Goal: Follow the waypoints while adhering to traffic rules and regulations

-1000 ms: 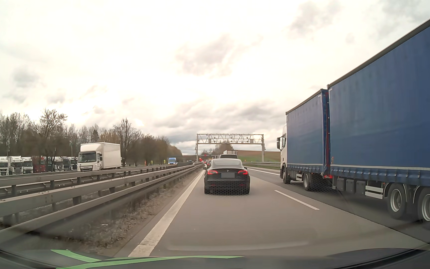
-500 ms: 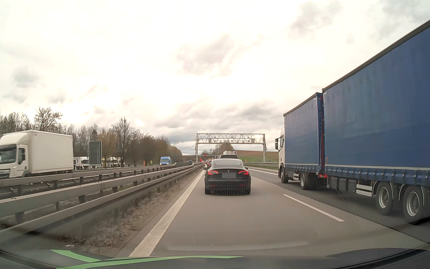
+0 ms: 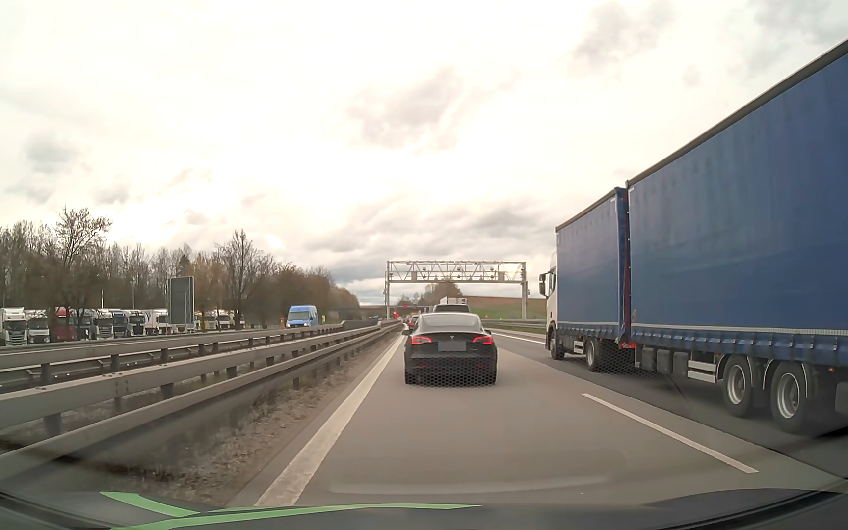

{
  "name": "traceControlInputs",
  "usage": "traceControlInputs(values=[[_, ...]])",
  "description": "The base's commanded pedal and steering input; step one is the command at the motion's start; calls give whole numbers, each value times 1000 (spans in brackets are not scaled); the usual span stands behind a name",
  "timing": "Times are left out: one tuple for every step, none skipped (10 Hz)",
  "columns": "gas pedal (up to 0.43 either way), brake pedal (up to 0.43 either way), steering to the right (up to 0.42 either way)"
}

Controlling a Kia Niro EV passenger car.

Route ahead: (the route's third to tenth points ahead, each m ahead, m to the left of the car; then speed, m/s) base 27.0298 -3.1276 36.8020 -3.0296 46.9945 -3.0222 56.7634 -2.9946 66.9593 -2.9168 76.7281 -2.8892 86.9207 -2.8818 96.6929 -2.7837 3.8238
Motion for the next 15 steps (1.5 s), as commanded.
traceControlInputs(values=[[87,0,-4],[87,0,-4],[87,0,-4],[87,0,-4],[87,0,-4],[87,0,-4],[87,0,-4],[87,0,-4],[87,0,-4],[87,0,-4],[87,0,-4],[79,0,-4],[67,0,-4],[39,0,-4],[8,0,-4]])
